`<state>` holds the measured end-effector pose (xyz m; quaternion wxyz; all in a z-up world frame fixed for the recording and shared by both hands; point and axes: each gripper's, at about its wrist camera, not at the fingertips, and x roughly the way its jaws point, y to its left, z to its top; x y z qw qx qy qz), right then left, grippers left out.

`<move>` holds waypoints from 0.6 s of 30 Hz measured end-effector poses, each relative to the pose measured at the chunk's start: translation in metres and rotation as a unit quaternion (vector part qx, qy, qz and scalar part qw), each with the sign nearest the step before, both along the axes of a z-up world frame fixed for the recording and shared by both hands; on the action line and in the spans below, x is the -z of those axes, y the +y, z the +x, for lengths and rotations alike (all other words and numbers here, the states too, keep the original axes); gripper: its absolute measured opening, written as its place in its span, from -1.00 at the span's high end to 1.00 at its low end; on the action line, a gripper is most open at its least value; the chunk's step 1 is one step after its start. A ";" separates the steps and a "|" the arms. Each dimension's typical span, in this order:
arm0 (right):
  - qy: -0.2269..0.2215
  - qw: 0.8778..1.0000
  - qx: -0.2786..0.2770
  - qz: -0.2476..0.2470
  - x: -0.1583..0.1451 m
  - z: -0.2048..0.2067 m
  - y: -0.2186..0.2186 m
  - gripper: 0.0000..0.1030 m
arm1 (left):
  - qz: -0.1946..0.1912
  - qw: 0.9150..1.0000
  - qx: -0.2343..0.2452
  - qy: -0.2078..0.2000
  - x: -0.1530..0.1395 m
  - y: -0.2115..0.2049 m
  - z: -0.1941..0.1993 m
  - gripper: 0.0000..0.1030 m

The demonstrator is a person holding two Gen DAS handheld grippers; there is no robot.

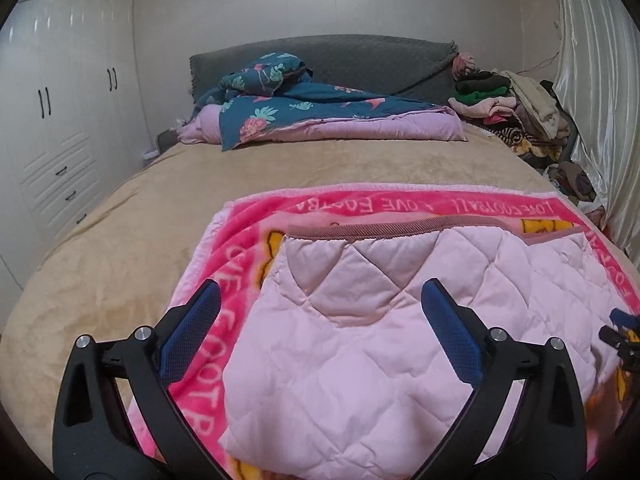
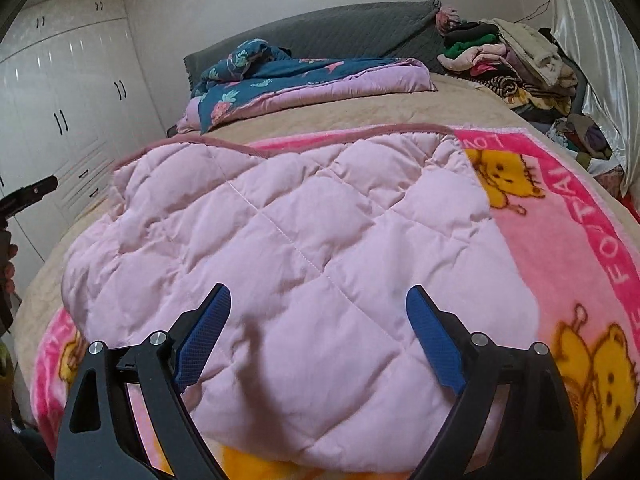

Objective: Fold large clothes
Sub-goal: 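Release the hem and open both tools above the folded jacket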

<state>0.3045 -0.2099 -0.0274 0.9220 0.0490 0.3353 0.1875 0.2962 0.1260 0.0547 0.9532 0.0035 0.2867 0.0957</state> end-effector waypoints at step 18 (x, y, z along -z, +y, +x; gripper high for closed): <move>-0.067 0.997 0.016 -0.027 -0.044 -0.058 -0.026 -0.86 | -0.001 1.000 -0.011 0.021 0.013 -0.002 -0.030 -0.82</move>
